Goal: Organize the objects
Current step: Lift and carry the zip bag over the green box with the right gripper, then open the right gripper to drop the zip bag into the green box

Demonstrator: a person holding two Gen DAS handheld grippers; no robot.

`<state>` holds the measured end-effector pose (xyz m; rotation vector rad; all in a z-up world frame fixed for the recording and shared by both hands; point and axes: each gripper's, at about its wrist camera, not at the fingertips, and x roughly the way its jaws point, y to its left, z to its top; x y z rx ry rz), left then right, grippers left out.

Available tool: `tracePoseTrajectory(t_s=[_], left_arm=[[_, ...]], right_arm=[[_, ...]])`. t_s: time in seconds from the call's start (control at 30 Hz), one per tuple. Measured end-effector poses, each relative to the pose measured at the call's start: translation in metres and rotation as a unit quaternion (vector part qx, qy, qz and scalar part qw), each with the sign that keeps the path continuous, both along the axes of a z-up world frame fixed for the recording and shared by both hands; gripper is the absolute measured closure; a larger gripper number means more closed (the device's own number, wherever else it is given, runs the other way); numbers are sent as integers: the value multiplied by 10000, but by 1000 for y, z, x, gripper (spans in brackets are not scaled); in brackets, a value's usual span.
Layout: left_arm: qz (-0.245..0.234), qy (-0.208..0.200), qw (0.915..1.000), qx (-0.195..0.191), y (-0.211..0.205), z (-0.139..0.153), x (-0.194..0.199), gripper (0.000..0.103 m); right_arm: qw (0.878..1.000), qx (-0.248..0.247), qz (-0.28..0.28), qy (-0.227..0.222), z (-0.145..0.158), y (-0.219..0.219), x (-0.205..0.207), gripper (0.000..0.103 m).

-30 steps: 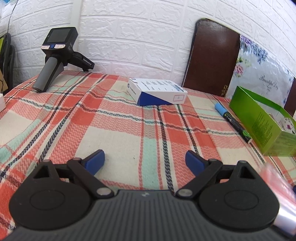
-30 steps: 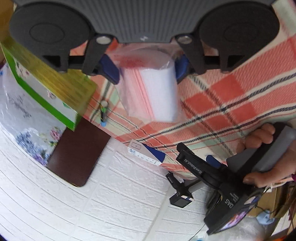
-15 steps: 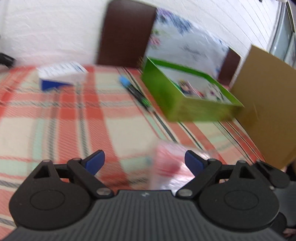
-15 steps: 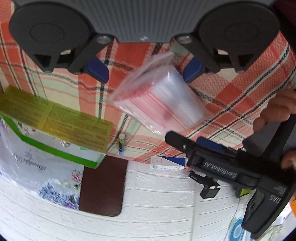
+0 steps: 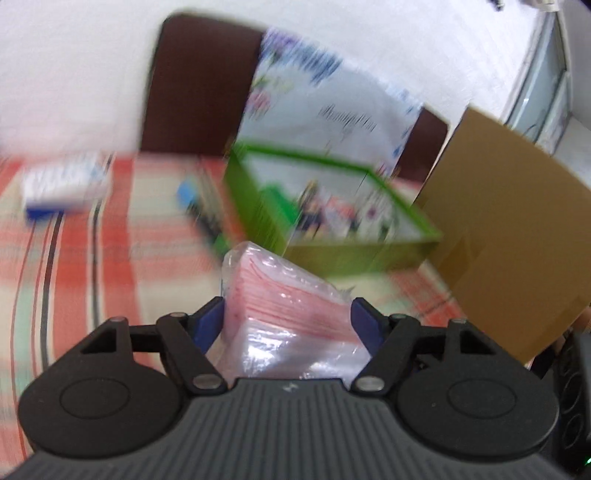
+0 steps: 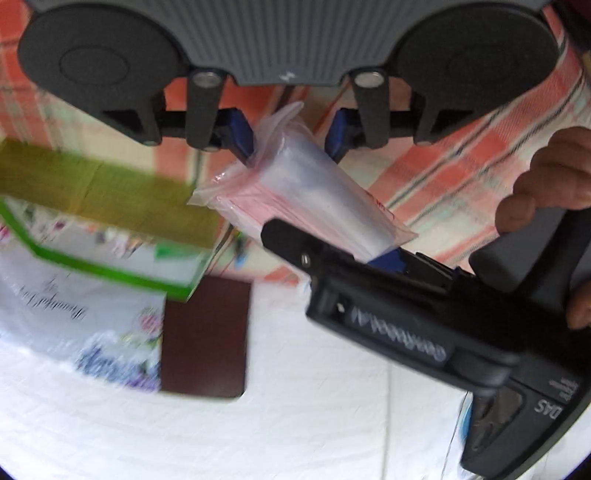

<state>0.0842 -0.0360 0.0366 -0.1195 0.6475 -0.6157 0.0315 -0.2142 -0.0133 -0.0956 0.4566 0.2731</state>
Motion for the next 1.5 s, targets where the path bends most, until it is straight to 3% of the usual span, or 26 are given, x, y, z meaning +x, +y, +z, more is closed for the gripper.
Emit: tracePoseTrajectory(t_s=[0.2, 0.4, 0.5, 0.63, 0.67, 0.73, 0.83, 1.13, 1.5], left_arm=[[-412, -545, 9976, 124, -65, 33, 33, 28], [-763, -738, 9938, 327, -133, 35, 73, 28], [-565, -796, 9932, 631, -161, 26, 97, 22], [-116, -669, 9919, 1076, -171, 11, 115, 21], [-110, -629, 9923, 1057, -168, 9, 114, 21], [-121, -666, 9916, 1100, -164, 8, 109, 20], [-91, -761, 9886, 1299, -164, 5, 99, 20], [-45, -835, 9854, 1481, -156, 7, 54, 19], [117, -640, 9836, 1680, -134, -7, 6, 18]], right_arm=[[9972, 3, -610, -437, 22, -41, 30, 62], [9898, 64, -1332, -508, 27, -101, 77, 62], [9844, 70, -1722, -363, 22, -127, 112, 57], [9763, 128, -2160, -82, 8, -142, 148, 47], [9759, 218, -2166, -121, 5, -144, 143, 40], [9757, 201, -2159, -303, 3, -142, 135, 35], [9757, 58, -2149, -434, 0, -134, 118, 35], [9704, 324, -2308, -635, 12, -120, 68, 33], [9732, 597, -2214, -145, 1, -103, 18, 32]])
